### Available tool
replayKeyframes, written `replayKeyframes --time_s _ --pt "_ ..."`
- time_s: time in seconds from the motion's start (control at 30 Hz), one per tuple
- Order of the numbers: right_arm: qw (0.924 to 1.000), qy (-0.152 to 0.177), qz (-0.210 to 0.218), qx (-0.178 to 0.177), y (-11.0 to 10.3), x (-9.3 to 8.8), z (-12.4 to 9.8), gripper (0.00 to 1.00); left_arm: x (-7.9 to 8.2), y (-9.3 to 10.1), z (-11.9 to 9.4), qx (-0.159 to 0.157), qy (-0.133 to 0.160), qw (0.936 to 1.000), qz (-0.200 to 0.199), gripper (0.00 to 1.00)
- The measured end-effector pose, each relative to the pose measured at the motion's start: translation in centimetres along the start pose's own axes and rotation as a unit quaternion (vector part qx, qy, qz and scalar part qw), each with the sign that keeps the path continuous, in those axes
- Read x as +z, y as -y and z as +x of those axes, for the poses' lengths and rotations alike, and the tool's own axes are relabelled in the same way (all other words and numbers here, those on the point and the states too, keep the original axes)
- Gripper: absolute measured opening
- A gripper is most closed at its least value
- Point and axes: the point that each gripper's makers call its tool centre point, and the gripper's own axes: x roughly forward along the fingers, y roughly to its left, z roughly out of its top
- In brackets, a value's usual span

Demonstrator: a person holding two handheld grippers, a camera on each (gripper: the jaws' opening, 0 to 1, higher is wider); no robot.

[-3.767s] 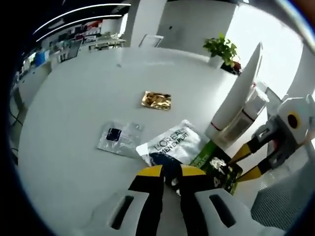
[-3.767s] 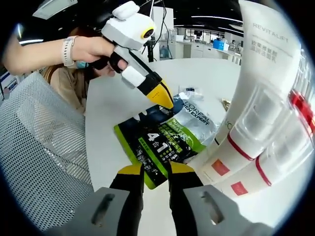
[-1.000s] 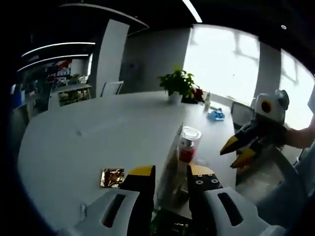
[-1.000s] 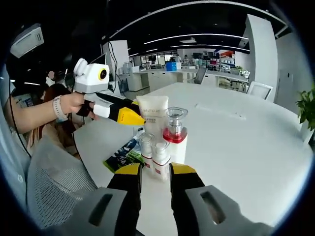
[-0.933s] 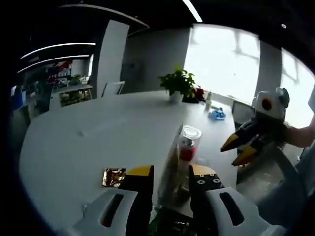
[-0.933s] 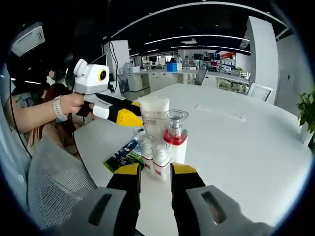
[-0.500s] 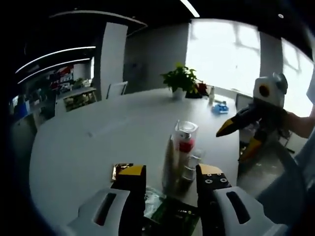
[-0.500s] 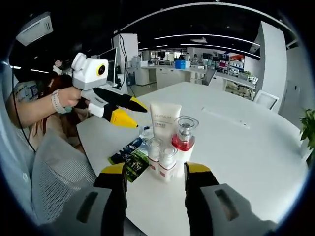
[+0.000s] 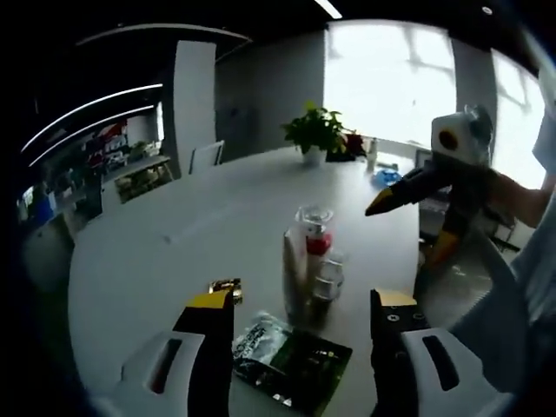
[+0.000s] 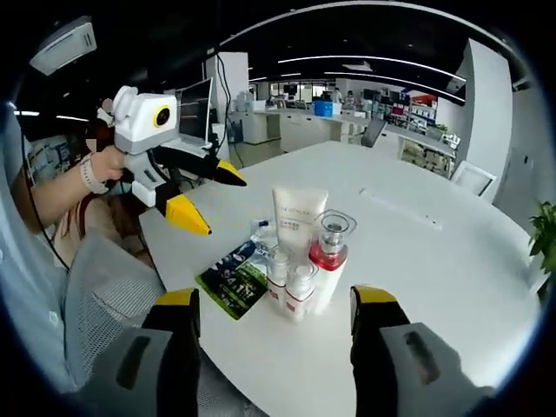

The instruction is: Arrange the skincare products in the storage area until every visible bottle or jar stands upright without overlapping.

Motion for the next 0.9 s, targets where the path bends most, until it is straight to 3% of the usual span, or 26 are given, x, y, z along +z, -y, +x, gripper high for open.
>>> replayKeyframes --time_s 0.47,0.9 --pt "0.9998 -0.014 -0.013 -0.003 -0.4 0.0 -0.3 0.89 -0.5 -0.3 -3.1 0.035 -0.018 0.9992 0.008 0.86" --pt "0.9994 -0.019 -0.027 -0.006 -0.5 0.1 -0.3 1.0 -1.3 -0.4 -4.8 0.047 -0.033 0.9982 0.016 0.97"
